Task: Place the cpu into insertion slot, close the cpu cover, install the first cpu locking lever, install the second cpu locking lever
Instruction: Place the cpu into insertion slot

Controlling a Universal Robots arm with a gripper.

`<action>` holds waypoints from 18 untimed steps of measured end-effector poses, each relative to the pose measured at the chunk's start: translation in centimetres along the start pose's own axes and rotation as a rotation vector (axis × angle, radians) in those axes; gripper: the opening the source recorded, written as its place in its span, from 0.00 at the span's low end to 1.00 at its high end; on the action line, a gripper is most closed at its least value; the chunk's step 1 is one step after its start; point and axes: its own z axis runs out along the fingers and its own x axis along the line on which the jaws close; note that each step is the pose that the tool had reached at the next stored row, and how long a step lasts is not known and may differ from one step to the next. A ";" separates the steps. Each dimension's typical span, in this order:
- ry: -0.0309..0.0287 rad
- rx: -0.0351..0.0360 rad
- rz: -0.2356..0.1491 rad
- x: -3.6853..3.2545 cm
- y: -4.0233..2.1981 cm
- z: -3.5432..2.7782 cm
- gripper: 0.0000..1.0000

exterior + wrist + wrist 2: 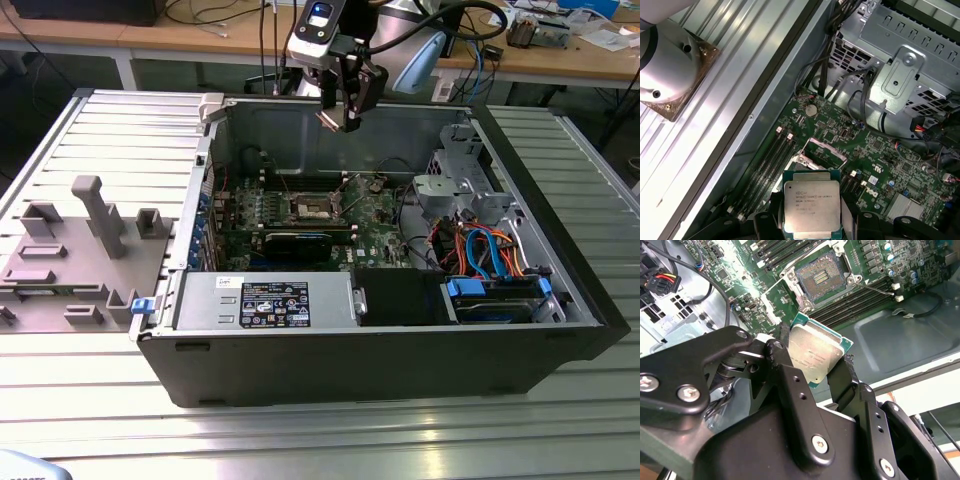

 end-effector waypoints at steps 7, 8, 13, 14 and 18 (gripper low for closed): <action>-0.0004 -0.0002 0.004 0.00 0.00 0.00 0.55; -0.0005 -0.0001 0.005 0.00 0.00 0.00 0.55; -0.0007 -0.0002 0.008 0.00 0.00 0.00 0.55; -0.0009 -0.0002 0.009 0.00 0.00 0.00 0.55; -0.0011 -0.0003 0.012 0.00 0.00 0.00 0.55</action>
